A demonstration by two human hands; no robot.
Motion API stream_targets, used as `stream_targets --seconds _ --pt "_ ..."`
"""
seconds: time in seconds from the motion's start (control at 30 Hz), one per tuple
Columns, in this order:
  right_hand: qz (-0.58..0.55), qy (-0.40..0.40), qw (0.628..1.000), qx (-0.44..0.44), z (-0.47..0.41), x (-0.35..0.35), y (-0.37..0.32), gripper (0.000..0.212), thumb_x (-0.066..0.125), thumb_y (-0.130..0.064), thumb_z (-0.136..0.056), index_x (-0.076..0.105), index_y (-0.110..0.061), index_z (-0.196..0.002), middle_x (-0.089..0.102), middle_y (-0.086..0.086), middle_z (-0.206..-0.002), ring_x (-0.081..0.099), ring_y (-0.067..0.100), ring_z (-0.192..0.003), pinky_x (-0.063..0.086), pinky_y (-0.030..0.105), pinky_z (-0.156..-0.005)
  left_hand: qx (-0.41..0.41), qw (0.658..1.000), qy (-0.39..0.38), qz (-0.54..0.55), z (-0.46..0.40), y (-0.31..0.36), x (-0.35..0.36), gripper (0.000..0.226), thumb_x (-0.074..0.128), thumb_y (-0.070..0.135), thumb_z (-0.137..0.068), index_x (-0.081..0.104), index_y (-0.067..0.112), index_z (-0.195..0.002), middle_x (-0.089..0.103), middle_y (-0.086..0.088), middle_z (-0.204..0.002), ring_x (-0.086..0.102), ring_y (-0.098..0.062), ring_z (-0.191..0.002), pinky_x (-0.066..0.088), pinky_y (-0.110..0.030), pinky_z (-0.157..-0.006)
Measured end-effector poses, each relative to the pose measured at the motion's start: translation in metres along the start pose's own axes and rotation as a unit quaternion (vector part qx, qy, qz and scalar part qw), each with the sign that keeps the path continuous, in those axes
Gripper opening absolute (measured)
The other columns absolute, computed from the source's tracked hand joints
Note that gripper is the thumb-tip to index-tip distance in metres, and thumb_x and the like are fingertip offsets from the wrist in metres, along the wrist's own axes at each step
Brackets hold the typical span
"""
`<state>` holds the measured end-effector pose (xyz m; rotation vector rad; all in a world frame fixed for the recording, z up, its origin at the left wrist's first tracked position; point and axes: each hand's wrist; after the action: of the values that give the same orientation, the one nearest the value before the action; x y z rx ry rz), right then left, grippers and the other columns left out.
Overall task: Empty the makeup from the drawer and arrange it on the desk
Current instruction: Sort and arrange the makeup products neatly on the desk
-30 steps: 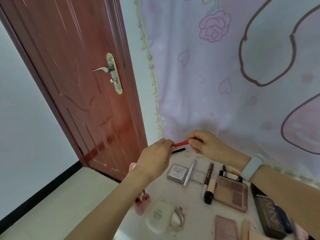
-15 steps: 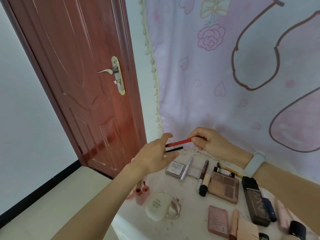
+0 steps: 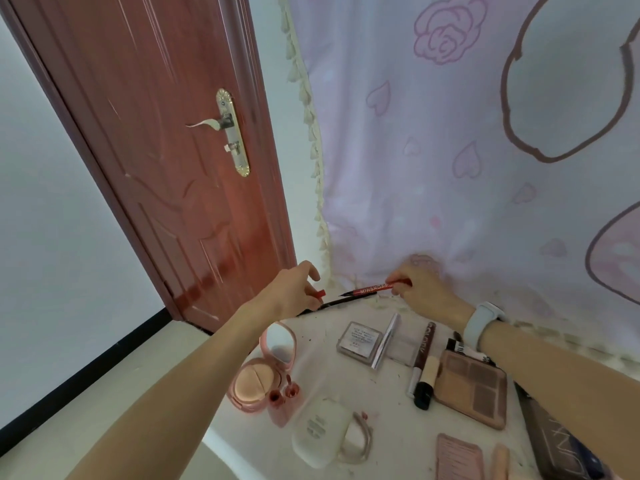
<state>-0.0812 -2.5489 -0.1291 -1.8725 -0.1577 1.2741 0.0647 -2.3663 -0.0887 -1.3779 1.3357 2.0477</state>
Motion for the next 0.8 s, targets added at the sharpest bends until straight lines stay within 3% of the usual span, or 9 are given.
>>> stream_targets --seconds 0.1,0.17,0.3,0.6,0.73,0.8 --pt "0.003 -0.034 0.999 -0.031 -0.015 0.025 0.009 0.017 0.051 -0.003 -0.089 0.065 -0.005 -0.099 0.065 0.011 -0.091 0.054 0.018 -0.079 0.036 0.019 -0.062 0.016 0.999 0.009 -0.036 -0.012 -0.009 0.006 0.015 0.07 0.018 -0.078 0.057 0.02 -0.086 0.07 -0.001 -0.093 0.058 -0.005 -0.068 0.047 -0.017 -0.064" --pt "0.03 -0.051 0.997 -0.049 -0.025 0.04 0.015 0.018 0.052 -0.009 -0.091 0.067 -0.007 -0.1 0.064 0.012 -0.096 0.053 0.018 -0.082 0.037 0.019 -0.066 0.024 0.997 -0.003 -0.071 -0.019 -0.014 0.01 0.008 0.069 0.023 -0.079 0.064 0.022 -0.084 0.068 0.004 -0.086 0.057 -0.005 -0.067 0.05 -0.023 -0.07" --pt "0.096 -0.058 0.992 -0.063 -0.038 0.06 0.023 0.019 0.055 -0.019 -0.09 0.07 -0.017 -0.101 0.048 0.001 -0.093 0.047 0.023 -0.102 0.04 0.033 -0.087 0.039 0.984 -0.029 -0.169 -0.033 -0.015 0.018 0.015 0.064 0.028 -0.082 0.07 0.022 -0.094 0.063 0.008 -0.087 0.057 -0.012 -0.081 0.048 -0.029 -0.076" --pt "0.167 -0.013 0.98 -0.104 -0.046 0.064 0.033 0.023 0.055 -0.022 -0.088 0.063 -0.019 -0.109 0.057 0.001 -0.107 0.042 0.02 -0.109 0.027 0.026 -0.09 0.072 0.928 -0.05 -0.362 -0.056 0.002 0.049 0.023 0.057 0.034 -0.088 0.06 0.019 -0.105 0.064 -0.002 -0.099 0.056 -0.021 -0.088 0.032 -0.029 -0.066" --pt "0.158 0.0 0.981 -0.111 -0.045 0.059 0.036 0.023 0.054 -0.023 -0.089 0.064 -0.019 -0.109 0.058 0.002 -0.107 0.045 0.021 -0.108 0.03 0.029 -0.093 0.084 0.912 -0.025 -0.401 -0.056 0.004 0.055 0.033 0.055 0.043 -0.087 0.055 0.017 -0.107 0.063 -0.002 -0.099 0.058 -0.022 -0.087 0.029 -0.029 -0.069" --pt "0.14 0.004 0.984 -0.107 -0.041 0.053 0.033 0.02 0.054 -0.021 -0.089 0.065 -0.017 -0.106 0.06 0.003 -0.103 0.048 0.021 -0.104 0.034 0.03 -0.092 0.086 0.92 -0.013 -0.383 -0.055 0.003 0.05 0.035 0.055 0.047 -0.086 0.054 0.018 -0.106 0.063 0.001 -0.099 0.056 -0.019 -0.085 0.032 -0.028 -0.07"
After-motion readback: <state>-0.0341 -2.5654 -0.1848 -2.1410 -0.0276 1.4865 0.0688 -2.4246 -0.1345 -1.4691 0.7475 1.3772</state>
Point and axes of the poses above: each hand's wrist, its own z-axis away from the middle knuckle, its own x-axis out of the palm, y = z × x
